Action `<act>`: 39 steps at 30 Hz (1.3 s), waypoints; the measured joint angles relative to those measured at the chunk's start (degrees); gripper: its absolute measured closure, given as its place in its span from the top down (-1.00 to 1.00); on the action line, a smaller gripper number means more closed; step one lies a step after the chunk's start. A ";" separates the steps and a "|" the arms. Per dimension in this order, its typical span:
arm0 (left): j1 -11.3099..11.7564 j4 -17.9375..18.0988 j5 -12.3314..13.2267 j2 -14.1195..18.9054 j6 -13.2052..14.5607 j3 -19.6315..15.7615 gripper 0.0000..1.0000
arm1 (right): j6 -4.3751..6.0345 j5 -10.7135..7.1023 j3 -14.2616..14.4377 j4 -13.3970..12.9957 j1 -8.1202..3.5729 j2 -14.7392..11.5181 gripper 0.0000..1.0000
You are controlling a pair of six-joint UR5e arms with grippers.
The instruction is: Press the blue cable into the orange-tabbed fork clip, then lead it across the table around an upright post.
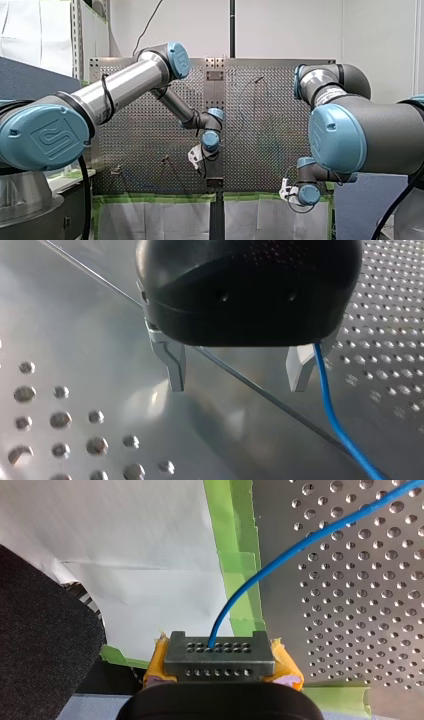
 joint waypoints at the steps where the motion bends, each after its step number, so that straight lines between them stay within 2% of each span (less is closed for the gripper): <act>1: 0.03 0.43 -0.03 0.00 0.04 -0.54 1.00 | -0.04 0.02 0.00 0.00 0.04 0.00 -1.00; 10: 0.14 2.99 -0.95 0.00 0.54 -5.67 1.00 | -0.25 0.24 0.00 0.00 0.22 -0.01 -1.00; 17: 2.84 7.35 0.37 -0.01 1.33 -10.24 1.00 | -0.38 0.26 0.00 0.00 0.65 -0.01 -1.00; 22: 3.87 9.26 1.09 -0.12 3.33 -13.23 1.00 | -0.40 0.27 0.00 0.00 0.87 0.00 -1.00; 28: 4.59 9.64 2.75 -2.34 4.04 -14.13 1.00 | -0.41 0.26 -0.03 0.00 1.13 0.01 -1.00; 33: 5.03 10.84 3.01 -5.00 4.73 -14.18 1.00 | -0.41 0.26 -0.20 0.00 1.30 0.00 -1.00; 39: 5.96 11.43 3.48 -5.99 4.62 -14.20 1.00 | -0.42 0.26 -0.25 0.00 1.50 0.00 -1.00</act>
